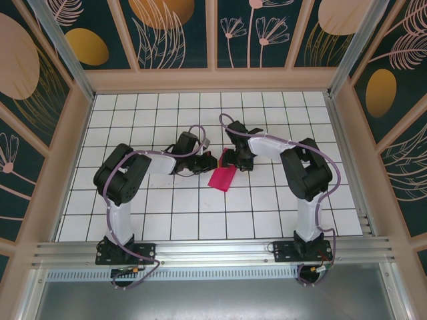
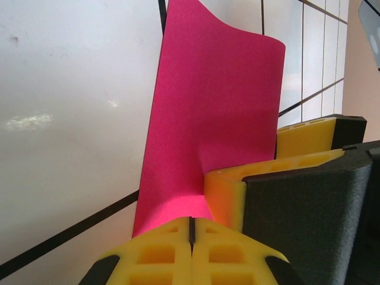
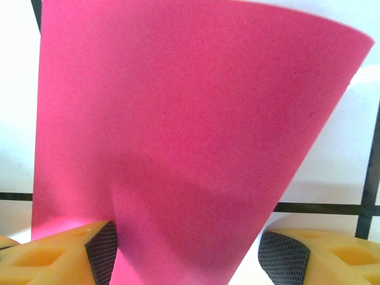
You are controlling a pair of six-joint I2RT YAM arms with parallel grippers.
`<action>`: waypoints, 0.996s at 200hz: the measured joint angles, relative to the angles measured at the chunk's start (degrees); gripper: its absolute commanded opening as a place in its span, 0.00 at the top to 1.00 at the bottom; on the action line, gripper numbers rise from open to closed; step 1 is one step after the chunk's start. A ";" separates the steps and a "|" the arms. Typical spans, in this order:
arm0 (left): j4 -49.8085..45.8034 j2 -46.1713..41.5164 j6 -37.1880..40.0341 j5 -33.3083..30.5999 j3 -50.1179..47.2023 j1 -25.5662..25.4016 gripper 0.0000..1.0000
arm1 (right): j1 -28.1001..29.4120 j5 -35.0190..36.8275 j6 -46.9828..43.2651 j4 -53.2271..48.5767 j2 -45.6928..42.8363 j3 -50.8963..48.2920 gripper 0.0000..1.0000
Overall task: Fold a paper plane with a square sheet of paper (pick it up from the middle)
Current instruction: Hold the square sheet of paper at the center of the table.
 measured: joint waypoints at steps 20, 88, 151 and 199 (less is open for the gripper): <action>-0.59 0.63 0.26 0.00 0.46 -0.26 0.98 | 0.00 0.00 0.15 0.02 0.00 0.00 0.27; -5.57 1.53 1.09 -2.49 2.47 -0.94 1.00 | 0.00 0.00 0.37 0.02 0.04 0.00 0.27; -9.44 1.60 1.97 -5.03 4.24 -1.55 1.00 | -0.26 -1.36 1.73 2.21 -2.99 -1.62 0.26; -10.10 1.60 1.95 -5.81 4.57 -1.73 1.00 | -2.16 -1.68 5.31 8.87 -9.99 -9.33 0.25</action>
